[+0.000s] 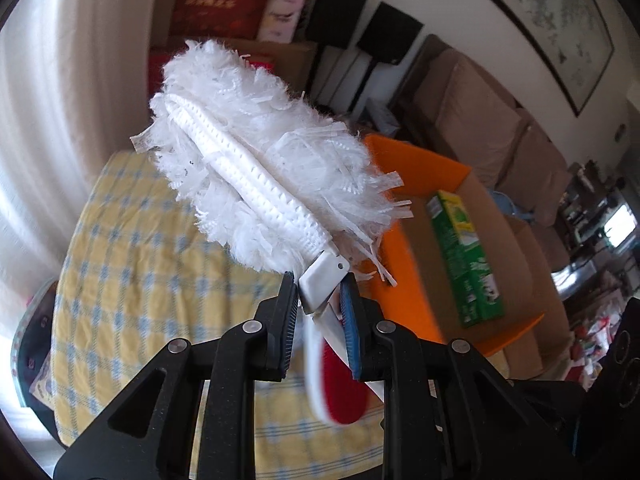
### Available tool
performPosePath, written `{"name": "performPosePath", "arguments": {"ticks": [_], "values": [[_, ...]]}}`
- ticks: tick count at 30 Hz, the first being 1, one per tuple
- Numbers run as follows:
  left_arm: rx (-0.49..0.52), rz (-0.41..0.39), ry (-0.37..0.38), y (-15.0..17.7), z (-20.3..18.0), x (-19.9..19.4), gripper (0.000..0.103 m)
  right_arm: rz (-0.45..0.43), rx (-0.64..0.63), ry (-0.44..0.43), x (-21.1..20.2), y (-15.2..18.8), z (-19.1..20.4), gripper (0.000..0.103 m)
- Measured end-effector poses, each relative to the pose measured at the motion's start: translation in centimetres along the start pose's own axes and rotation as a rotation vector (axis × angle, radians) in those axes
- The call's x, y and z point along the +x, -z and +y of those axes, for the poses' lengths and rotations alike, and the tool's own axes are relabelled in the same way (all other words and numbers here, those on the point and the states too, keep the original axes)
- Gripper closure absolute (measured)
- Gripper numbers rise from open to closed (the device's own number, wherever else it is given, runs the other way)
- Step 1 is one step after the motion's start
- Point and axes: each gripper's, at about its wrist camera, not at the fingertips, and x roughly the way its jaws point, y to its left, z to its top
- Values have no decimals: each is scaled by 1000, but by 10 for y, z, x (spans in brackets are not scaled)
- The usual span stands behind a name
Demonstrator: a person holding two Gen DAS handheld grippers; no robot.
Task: Organize objects
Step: 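Carry the feather duster into the cardboard box and release it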
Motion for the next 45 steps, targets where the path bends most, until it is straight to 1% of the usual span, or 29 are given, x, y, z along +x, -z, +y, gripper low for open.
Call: {"name": "performPosePath", "arguments": {"ticks": [2, 7, 12, 15, 19, 24, 30, 36, 40, 42, 45], "values": [[13, -1, 16, -8, -17, 4, 84, -7, 8, 10, -7, -3, -10, 93], [49, 10, 46, -24, -55, 18, 84, -25, 14, 73, -31, -5, -38, 93], [85, 34, 69, -32, -91, 39, 84, -26, 45, 116, -58, 6, -64, 93], [97, 54, 81, -34, -109, 52, 83, -20, 73, 126, -70, 10, -83, 93], [108, 99, 106, -34, -130, 74, 83, 2, 90, 136, -74, 16, -105, 93], [136, 132, 108, -36, -150, 92, 83, 31, 118, 123, -78, 22, -133, 93], [133, 178, 116, -36, -158, 109, 83, 69, 133, 113, -81, 21, -156, 93], [135, 217, 99, -33, -167, 125, 82, 111, 147, 120, -77, 19, -169, 93], [120, 244, 87, -32, -163, 134, 82, 135, 158, 125, -68, 16, -175, 93], [111, 256, 94, -31, -159, 135, 81, 148, 164, 125, -60, 15, -178, 95], [124, 242, 94, -30, -155, 127, 81, 161, 170, 130, -51, 13, -182, 96]]}}
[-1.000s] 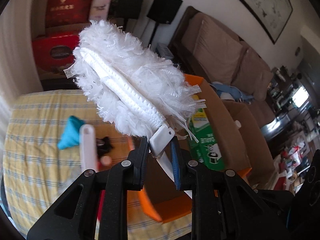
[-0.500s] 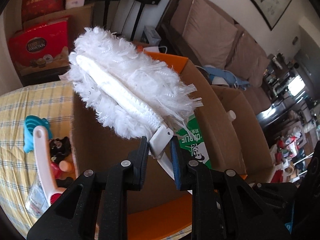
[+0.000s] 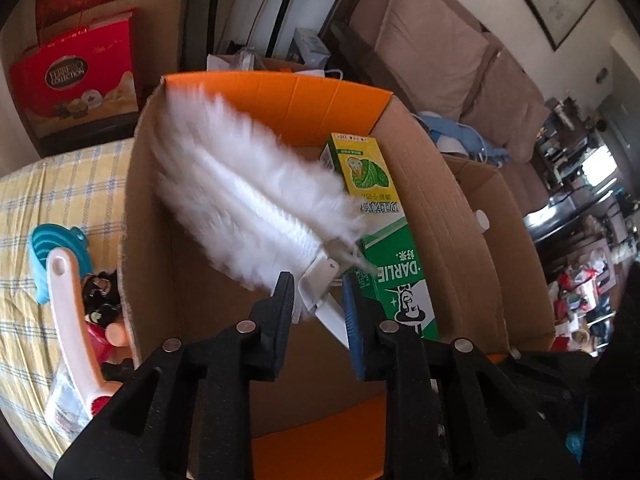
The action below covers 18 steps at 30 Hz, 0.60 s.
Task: Organize objects
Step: 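Carry the feather duster into the cardboard box and release it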
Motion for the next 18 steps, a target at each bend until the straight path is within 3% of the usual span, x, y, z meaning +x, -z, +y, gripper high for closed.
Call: {"name": "performPosePath", "arguments": {"ticks": [10, 16, 18], "values": [[2, -37, 38, 17, 19, -35, 77, 69, 24, 31, 37, -2, -16, 96], [43, -78, 43, 31, 17, -62, 74, 113, 29, 109, 49, -1, -23, 93], [62, -92, 43, 35, 15, -70, 71, 122, 13, 172, 48, -1, -25, 92]]}}
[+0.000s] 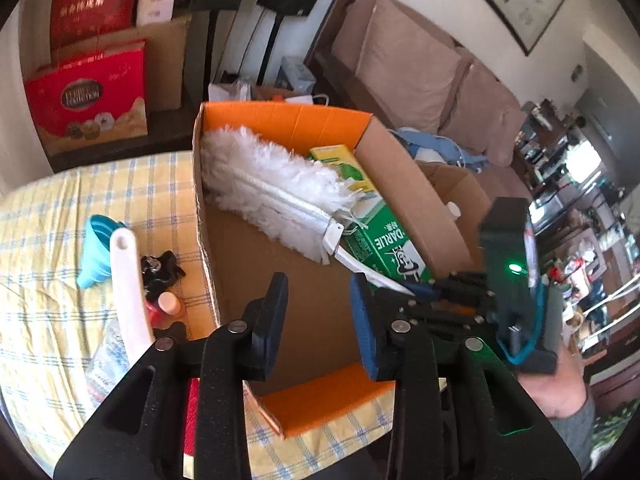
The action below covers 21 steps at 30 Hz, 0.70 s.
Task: Organize objects
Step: 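Carry the feather duster into the cardboard box and release it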
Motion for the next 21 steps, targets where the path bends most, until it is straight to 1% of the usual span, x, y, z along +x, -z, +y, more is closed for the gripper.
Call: {"name": "performPosePath", "arguments": {"ticks": [2, 4, 6, 7, 9, 10, 11, 13, 17, 18, 19, 20, 21], "values": [[11, -9, -1, 2, 2, -7, 67, 6, 0, 26, 0, 0, -5, 91], [16, -20, -11, 4, 3, -13, 62, 1, 12, 22, -2, 2, -7, 91], [19, -29, -25, 5, 8, -18, 52, 3, 13, 34, -3, 3, -5, 91], [20, -33, -34, 6, 11, -21, 50, 1, 13, 30, -4, 4, -4, 88], [18, -42, -54, 8, 16, -25, 39, -20, 13, 12, -9, 6, -1, 87], [14, -46, -65, 9, 19, -27, 38, -22, 18, 2, -11, 8, 0, 85], [11, -50, -75, 10, 21, -29, 36, -26, 22, 2, -12, 6, 1, 80], [3, -56, -87, 13, 27, -33, 32, -54, 23, 23, -20, 8, 5, 72], [0, -71, -114, 18, 36, -41, 25, -108, 44, -6, -37, 9, 12, 66], [-2, -75, -129, 20, 38, -43, 21, -120, 43, -8, -41, 8, 15, 65], [-5, -79, -142, 21, 41, -45, 20, -136, 42, -8, -46, 8, 19, 60], [-10, -82, -152, 22, 43, -46, 17, -152, 42, -10, -50, 7, 22, 53], [-17, -84, -163, 23, 46, -48, 13, -164, 43, -14, -54, 6, 26, 50]]}}
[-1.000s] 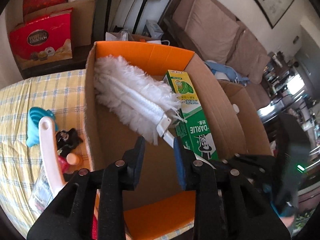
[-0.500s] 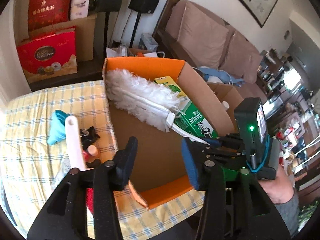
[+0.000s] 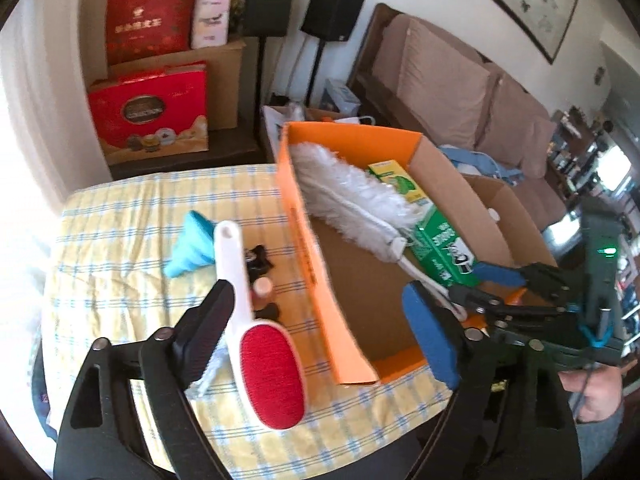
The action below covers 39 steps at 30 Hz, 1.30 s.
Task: Organize objects
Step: 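Carry the feather duster into the cardboard box and release it, then move the right tool to the red-and-white lint brush handle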
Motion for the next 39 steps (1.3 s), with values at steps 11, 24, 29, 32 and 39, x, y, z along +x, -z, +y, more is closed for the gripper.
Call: {"name": "performPosePath", "arguments": {"ticks": [11, 24, 29, 32, 39], "values": [[40, -22, -84, 11, 23, -13, 10, -86, 3, -66, -20, -8, 52, 15], [-73, -24, -168, 39, 98, -22, 10, -119, -55, -133, -23, 4, 105, 9], [-86, -32, -196, 54, 116, -25, 10, -139, -79, -153, -26, 9, 125, 9], [-89, -25, -191, 61, 123, -24, 10, -151, -98, -165, -27, 11, 141, 7], [-72, 4, -173, 75, 134, -17, 10, -136, -124, -207, -20, 18, 165, 7]]}}
